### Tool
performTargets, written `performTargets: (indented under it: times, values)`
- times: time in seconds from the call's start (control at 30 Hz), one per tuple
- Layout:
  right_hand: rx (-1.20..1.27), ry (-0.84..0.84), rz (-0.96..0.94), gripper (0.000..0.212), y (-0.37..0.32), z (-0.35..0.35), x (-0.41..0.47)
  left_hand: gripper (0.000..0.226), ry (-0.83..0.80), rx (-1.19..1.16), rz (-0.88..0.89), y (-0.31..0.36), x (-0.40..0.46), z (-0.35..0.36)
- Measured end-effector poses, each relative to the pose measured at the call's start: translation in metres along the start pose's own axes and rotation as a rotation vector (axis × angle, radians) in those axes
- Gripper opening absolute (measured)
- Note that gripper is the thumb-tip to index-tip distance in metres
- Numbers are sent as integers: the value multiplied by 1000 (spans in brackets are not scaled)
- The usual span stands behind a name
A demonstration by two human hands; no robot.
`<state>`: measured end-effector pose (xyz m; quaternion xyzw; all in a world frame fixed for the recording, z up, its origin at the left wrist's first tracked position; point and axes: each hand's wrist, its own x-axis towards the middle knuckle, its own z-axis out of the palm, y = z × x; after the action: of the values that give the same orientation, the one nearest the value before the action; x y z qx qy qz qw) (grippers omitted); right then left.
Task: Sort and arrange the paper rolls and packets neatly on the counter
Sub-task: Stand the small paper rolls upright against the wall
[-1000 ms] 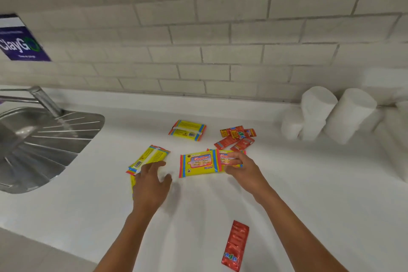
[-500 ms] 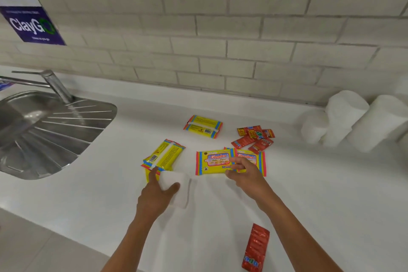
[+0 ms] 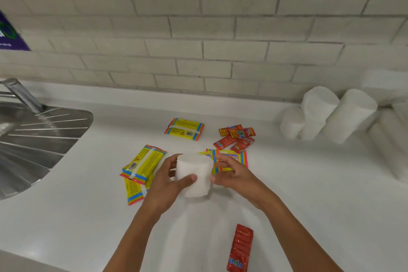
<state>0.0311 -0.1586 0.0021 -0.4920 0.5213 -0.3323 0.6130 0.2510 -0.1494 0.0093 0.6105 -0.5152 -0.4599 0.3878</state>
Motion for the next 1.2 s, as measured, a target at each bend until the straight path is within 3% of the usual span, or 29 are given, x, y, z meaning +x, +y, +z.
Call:
performTargets:
  times: [0.13,0.33,0.47,0.83,1.2]
  values:
    - [-11,-43,-66,62,-8,-23,-9,61,-108,-13,85,25,2,32]
    - [-61,144,-109,59,-15,-77,-15,61,-230,-2,155,56,15,86]
    - [10,368,-135,48,-17,-118,-7,54,-192,-47,127,68,30,115]
    - [-179,1037,-130,58,-32,-221,61,47,-299,-20,10,45,65,140]
    - [-240,1314,-145,58,-28,-232,88,37,-362,-25,-57,27,90,138]
